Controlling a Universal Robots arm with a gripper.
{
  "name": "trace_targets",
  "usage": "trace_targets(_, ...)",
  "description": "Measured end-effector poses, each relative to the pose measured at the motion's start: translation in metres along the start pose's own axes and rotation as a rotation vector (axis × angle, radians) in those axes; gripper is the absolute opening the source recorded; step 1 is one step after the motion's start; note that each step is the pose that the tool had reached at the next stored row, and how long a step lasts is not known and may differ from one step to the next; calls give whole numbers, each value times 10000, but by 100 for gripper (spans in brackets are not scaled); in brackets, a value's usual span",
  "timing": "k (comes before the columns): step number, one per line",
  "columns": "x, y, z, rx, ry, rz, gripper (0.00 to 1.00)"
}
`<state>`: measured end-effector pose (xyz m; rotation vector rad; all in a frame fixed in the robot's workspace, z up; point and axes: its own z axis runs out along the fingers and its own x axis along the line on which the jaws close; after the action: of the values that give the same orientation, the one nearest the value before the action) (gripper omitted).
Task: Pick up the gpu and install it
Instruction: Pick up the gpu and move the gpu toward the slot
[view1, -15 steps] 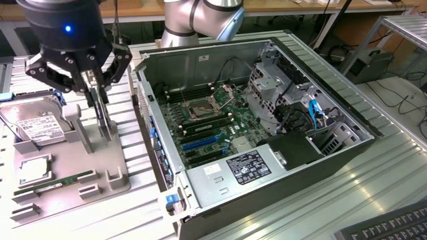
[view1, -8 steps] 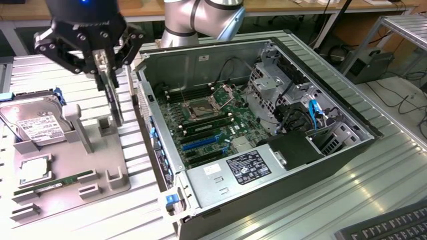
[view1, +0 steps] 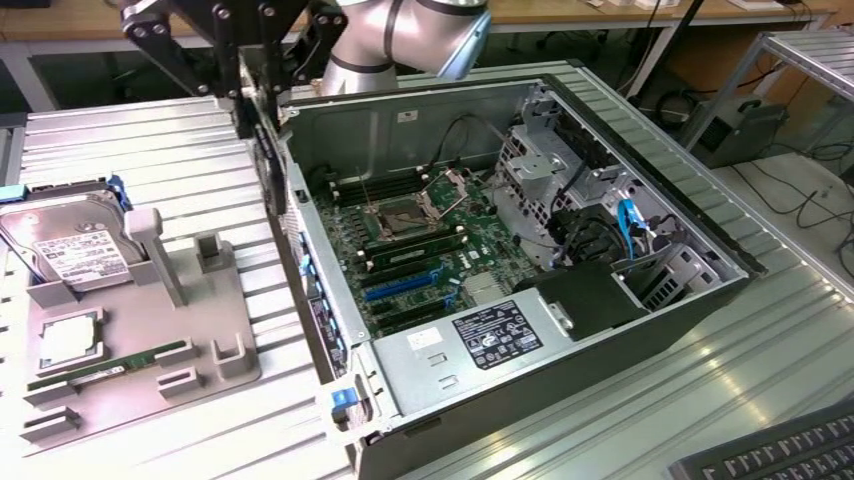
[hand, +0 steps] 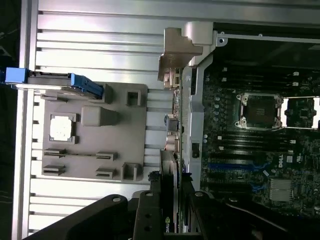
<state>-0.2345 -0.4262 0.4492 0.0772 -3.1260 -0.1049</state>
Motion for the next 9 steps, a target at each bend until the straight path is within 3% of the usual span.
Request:
trace_targets(1,-44,-3,-9,-12,31,4,26)
trace_targets(3,-190,-12,-13,-38,181,12,26)
trace_targets(9,-472,-28,1,-58,577,39,26)
